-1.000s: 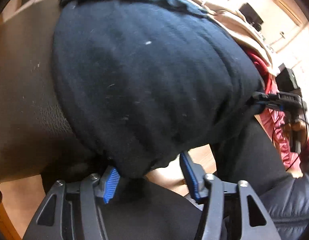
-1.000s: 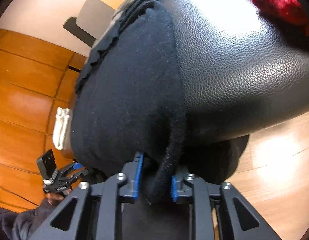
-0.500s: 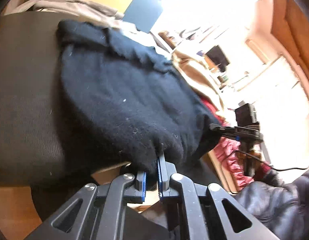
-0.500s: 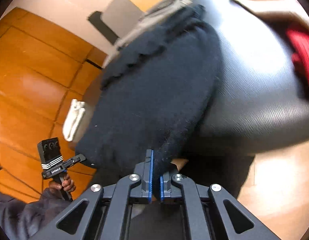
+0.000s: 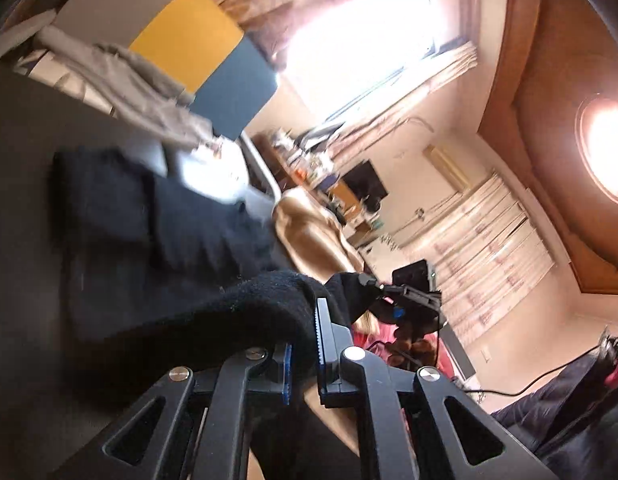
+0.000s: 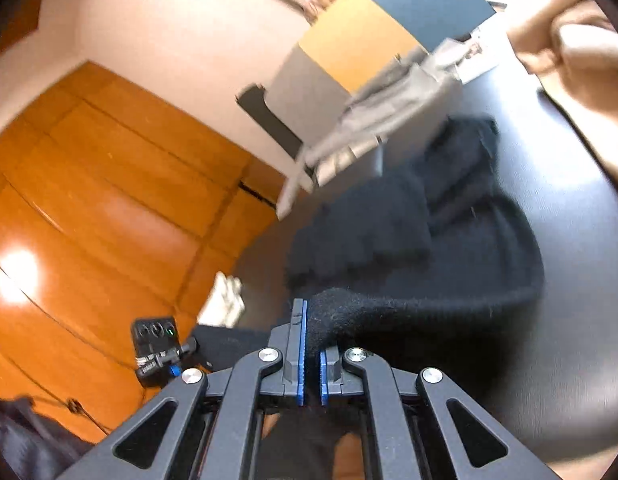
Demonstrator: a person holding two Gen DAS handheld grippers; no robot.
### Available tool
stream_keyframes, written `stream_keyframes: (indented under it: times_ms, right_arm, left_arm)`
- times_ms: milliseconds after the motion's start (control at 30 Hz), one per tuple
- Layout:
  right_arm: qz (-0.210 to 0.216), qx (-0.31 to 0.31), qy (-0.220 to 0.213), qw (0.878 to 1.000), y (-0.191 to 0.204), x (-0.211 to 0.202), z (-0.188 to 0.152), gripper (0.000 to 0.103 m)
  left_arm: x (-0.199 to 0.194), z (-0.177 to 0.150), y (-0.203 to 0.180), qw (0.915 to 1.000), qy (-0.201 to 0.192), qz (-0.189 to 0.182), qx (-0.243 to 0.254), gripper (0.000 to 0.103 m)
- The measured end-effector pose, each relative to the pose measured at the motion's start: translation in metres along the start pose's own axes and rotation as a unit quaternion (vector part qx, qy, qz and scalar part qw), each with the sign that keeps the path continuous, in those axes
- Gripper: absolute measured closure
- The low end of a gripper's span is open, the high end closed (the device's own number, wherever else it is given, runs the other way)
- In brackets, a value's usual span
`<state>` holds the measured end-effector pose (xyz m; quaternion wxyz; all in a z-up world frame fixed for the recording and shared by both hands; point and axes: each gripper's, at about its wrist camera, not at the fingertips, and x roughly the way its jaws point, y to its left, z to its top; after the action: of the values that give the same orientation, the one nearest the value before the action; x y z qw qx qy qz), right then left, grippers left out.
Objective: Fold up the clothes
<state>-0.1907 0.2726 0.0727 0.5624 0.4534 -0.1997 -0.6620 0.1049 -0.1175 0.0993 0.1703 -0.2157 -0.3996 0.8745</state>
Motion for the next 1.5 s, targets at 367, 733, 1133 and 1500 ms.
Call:
stream_keyframes:
  times_ms: [367,733,1133,1500]
  right_arm:
    - [-0.07,0.067,-0.004,0.995,-0.076,0.096,0.117,0.098]
    - [-0.063,0.142,0.051,0.986,-0.143,0.141,0.102,0.09]
    - [-0.052,0.101,0.065,0.991,-0.096,0.113,0.048,0.042]
    - [-0.064,0.043,0.124,0.989,-0.057,0.133,0.038,0.043]
  left_arm:
    - [0.077,0.104,0.158,0.9833,-0.024,0.094,-0.154,0.096]
    - [0.09,0.071,0.213,0.9731,-0.023,0.115,-0.198,0.097]
    - [0.052,0.042,0.169,0.9738,-0.005,0.132,-0.185,0.087]
    - [0.089,0.065,0.15,0.9756,0.072,0.153,-0.14,0.097]
